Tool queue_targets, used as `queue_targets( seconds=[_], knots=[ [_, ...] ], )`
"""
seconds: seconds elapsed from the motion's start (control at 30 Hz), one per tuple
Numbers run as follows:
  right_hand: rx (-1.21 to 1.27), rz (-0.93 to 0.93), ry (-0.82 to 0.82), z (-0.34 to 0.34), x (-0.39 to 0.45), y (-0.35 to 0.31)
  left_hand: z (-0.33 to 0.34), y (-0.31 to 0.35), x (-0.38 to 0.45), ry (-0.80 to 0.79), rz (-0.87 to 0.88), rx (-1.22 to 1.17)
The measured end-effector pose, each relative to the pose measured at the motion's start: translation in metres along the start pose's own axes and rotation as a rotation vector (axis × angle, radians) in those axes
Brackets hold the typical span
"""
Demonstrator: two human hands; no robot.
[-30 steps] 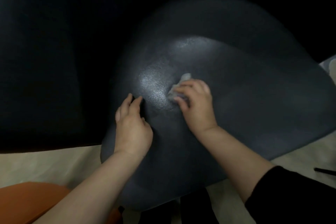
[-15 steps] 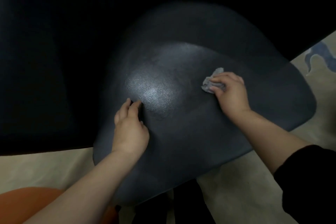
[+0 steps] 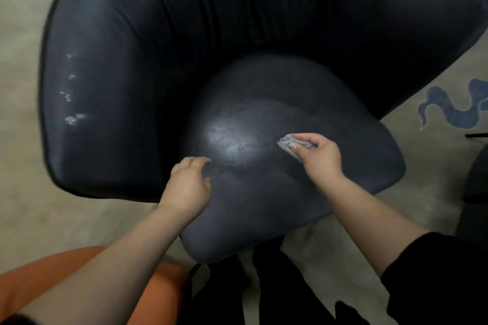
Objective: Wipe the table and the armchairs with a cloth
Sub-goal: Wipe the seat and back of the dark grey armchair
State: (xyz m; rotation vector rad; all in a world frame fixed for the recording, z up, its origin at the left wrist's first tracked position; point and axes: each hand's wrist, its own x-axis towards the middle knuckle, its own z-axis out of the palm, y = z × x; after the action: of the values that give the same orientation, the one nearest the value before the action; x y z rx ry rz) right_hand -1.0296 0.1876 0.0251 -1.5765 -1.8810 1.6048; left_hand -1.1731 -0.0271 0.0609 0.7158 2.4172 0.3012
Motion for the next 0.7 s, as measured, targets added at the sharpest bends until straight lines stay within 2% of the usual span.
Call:
queue_targets(
  seconds=[0.2, 0.4, 0.7],
  knots=[
    [0.010, -0.061, -0.071, -0.011, -0.021, -0.048, -0.045, 0.020, -0.019, -0.061, -0.013, 0.054],
    [0.067, -0.044, -0.058, -0.017, -0.024, -0.069, -0.063, 0.034, -0.027, -0.032, -0.025, 0.066],
    [0.061, -0.045, -0.052, -0.003, -0.029, -0.089, -0.087, 0.036, -0.001, -0.061, 0.111, 0.121]
  ],
)
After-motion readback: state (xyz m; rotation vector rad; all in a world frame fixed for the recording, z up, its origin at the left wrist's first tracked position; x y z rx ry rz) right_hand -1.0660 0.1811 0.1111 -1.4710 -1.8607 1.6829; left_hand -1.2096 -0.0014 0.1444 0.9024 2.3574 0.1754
